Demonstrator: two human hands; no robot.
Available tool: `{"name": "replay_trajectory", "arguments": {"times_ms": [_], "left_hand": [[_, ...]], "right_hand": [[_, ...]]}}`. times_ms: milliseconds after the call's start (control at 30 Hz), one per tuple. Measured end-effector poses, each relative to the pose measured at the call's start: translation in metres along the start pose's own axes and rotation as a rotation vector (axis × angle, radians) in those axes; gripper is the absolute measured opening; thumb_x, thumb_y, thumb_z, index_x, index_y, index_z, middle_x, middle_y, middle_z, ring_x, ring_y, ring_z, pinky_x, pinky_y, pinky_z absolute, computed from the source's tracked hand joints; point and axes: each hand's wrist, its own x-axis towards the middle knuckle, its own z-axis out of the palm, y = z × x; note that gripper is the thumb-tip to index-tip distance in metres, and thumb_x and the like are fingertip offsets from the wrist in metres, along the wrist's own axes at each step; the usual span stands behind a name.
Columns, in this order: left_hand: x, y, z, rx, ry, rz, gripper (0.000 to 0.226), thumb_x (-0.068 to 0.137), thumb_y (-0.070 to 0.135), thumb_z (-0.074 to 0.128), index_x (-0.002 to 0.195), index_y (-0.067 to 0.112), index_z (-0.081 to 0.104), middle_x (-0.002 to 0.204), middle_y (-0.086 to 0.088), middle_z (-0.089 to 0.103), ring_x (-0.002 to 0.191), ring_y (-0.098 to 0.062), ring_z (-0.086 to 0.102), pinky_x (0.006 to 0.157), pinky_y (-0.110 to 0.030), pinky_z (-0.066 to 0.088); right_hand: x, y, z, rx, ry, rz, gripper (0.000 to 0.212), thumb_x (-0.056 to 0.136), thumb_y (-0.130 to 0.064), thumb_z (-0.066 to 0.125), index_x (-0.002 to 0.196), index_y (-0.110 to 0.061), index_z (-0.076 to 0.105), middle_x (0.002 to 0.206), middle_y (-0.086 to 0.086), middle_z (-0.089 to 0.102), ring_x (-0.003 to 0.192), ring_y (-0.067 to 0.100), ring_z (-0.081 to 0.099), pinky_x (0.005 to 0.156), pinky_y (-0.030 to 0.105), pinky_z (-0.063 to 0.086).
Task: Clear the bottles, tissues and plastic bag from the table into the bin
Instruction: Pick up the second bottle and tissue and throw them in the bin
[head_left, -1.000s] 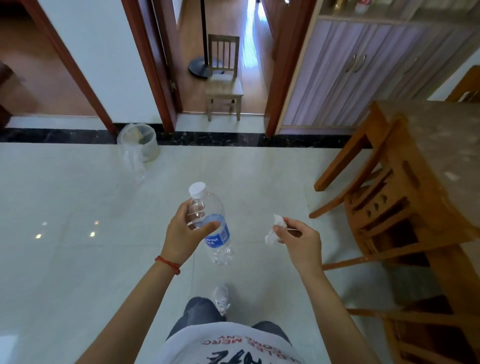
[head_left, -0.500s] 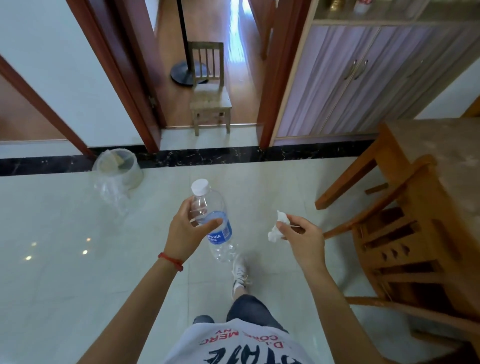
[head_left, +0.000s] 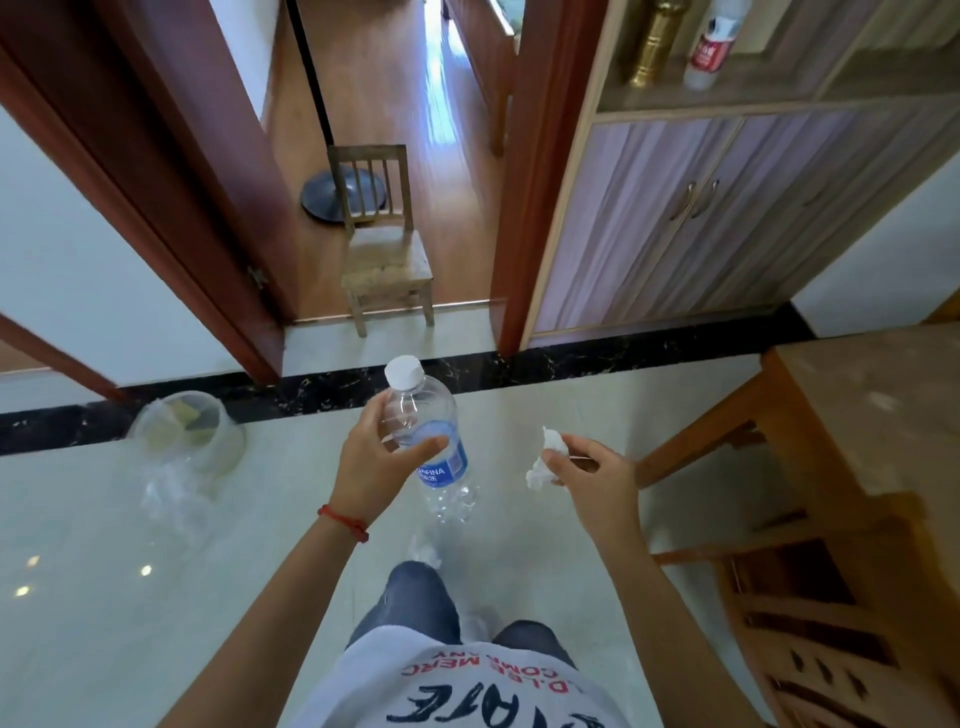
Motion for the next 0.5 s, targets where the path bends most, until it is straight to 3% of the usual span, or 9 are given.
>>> {"name": "replay_trajectory", "arguments": {"times_ms": [100, 200, 267, 400, 500], "left_hand": [[0.054, 0.005, 0.006, 0.01, -0.056, 0.027, 0.059, 0.071, 0.011, 0.075, 0.123, 0.005, 0.046, 0.116, -0.014, 0.059, 0.102, -0.027, 0.059, 0.084, -0.036, 0.052], [0.112, 0.013, 0.01, 0.011, -0.094, 0.06, 0.059, 0.071, 0.013, 0.075, 0.121, 0.005, 0.047, 0.114, -0.013, 0.06, 0.1, -0.026, 0.06, 0.083, -0.032, 0.051], [0.15, 0.021, 0.013, -0.005, -0.141, 0.072, 0.059, 0.07, 0.013, 0.075, 0.122, 0.007, 0.046, 0.114, -0.01, 0.06, 0.1, -0.024, 0.06, 0.083, -0.03, 0.051], [0.221, 0.034, 0.016, -0.015, -0.211, 0.09, 0.062, 0.068, 0.01, 0.076, 0.122, 0.011, 0.046, 0.109, -0.005, 0.06, 0.096, -0.017, 0.061, 0.074, -0.015, 0.052], [0.266, 0.043, 0.022, -0.022, -0.264, 0.095, 0.065, 0.068, 0.008, 0.076, 0.125, 0.008, 0.045, 0.111, -0.007, 0.061, 0.096, -0.016, 0.061, 0.077, -0.02, 0.051]], "right_hand": [[0.043, -0.014, 0.011, 0.004, 0.037, 0.028, 0.033, 0.081, -0.019, 0.069, 0.111, -0.007, 0.064, 0.105, 0.01, 0.069, 0.09, 0.022, 0.065, 0.077, 0.031, 0.057], [0.086, -0.032, 0.023, 0.04, 0.093, 0.041, 0.032, 0.08, -0.015, 0.069, 0.11, -0.005, 0.064, 0.104, 0.013, 0.068, 0.09, 0.025, 0.065, 0.08, 0.035, 0.056], [0.114, -0.045, 0.031, 0.046, 0.12, 0.044, 0.031, 0.081, -0.015, 0.069, 0.11, -0.005, 0.064, 0.104, 0.013, 0.069, 0.09, 0.025, 0.065, 0.078, 0.032, 0.056], [0.165, -0.068, 0.045, 0.016, 0.169, 0.051, 0.029, 0.082, -0.02, 0.068, 0.109, -0.009, 0.065, 0.098, 0.004, 0.068, 0.084, 0.017, 0.064, 0.062, 0.009, 0.047], [0.2, -0.083, 0.051, 0.055, 0.222, 0.069, 0.029, 0.081, -0.019, 0.069, 0.108, -0.01, 0.066, 0.096, 0.004, 0.068, 0.083, 0.017, 0.065, 0.066, 0.014, 0.049]]}}
